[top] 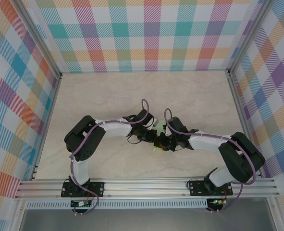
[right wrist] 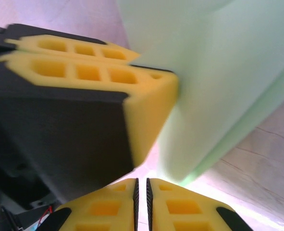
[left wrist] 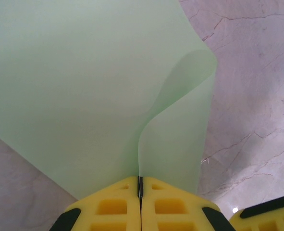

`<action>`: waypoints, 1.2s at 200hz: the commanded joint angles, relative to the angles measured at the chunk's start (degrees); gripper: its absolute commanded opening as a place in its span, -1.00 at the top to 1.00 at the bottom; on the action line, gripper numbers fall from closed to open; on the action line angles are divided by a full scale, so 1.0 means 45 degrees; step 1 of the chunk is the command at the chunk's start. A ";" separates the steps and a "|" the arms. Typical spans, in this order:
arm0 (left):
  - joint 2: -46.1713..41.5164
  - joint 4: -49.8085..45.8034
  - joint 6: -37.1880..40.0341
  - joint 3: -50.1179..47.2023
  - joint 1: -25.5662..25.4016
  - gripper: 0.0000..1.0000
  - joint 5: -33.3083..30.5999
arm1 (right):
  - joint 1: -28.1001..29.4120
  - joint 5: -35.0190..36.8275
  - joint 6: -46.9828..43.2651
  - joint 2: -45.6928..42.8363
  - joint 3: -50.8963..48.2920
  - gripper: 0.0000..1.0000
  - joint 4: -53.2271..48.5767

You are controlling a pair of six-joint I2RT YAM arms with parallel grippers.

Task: Fold a paper plane with a square sheet of paper (pick it up from the middle)
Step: Third fold the triangle at the center of the table.

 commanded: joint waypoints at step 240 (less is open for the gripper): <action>-0.0306 0.0117 -0.0818 -0.0567 0.0083 0.89 0.0449 | -0.0138 -0.1000 0.0430 -0.0067 -0.0900 0.70 0.1629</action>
